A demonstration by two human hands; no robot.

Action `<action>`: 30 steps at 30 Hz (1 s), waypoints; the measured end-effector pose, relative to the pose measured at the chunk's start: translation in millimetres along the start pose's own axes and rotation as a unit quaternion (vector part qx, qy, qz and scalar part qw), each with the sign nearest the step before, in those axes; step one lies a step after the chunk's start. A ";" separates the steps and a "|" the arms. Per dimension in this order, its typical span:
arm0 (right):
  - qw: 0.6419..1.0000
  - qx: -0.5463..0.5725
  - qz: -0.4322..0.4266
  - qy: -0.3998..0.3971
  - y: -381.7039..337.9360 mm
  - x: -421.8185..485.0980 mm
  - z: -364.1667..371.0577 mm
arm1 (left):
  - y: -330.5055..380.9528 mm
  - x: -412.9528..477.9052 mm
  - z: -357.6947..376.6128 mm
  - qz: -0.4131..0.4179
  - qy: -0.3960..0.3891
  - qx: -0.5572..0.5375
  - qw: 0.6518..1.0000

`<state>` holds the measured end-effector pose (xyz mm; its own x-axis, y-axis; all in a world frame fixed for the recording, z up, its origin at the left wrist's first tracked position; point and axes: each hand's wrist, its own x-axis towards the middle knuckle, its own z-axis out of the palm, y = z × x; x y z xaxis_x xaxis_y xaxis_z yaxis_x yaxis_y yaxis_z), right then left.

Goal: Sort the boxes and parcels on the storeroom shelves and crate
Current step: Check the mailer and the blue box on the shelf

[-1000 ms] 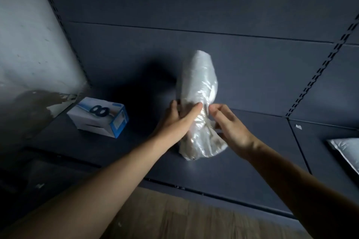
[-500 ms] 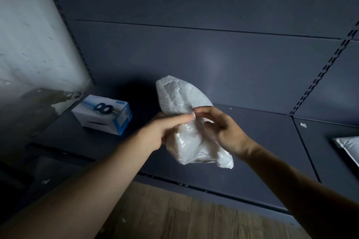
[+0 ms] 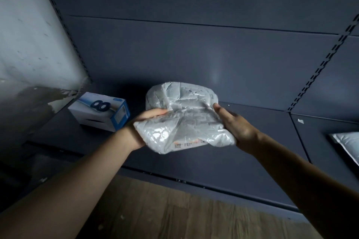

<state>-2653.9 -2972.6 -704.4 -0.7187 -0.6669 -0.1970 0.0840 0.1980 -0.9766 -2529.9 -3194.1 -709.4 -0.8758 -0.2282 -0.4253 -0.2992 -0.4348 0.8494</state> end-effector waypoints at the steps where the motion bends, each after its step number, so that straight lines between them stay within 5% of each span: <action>1: 1.000 -0.007 -0.004 0.009 1.3 -0.7 1.9 | 2.2 -5.0 0.6 -0.009 -0.012 0.029 0.999; 6: 0.999 -0.026 0.033 0.012 5.0 -5.8 2.9 | 1.4 -6.5 1.5 0.003 0.083 0.219 0.972; 12: 0.999 -0.048 -0.003 -0.011 14.7 -1.3 10.3 | -7.8 -1.0 3.2 0.026 0.108 0.277 0.954; 16: 0.999 -0.017 -0.021 0.023 20.9 4.6 20.6 | -11.5 1.4 1.6 0.009 0.179 0.277 0.944; 21: 0.981 -0.149 0.001 0.121 32.5 15.9 33.4 | -22.8 11.7 -4.4 0.017 0.255 0.278 0.926; 30: 0.947 -0.297 0.020 0.121 48.4 27.3 41.6 | -25.4 14.5 -7.6 0.048 0.193 0.370 0.908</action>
<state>-2640.8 -3011.1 -760.7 -0.8666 -0.4800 -0.1365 -0.2372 0.6368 -0.7336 -2532.1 -3193.0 -739.6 -0.7561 -0.5843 -0.2950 -0.5260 0.2742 0.8051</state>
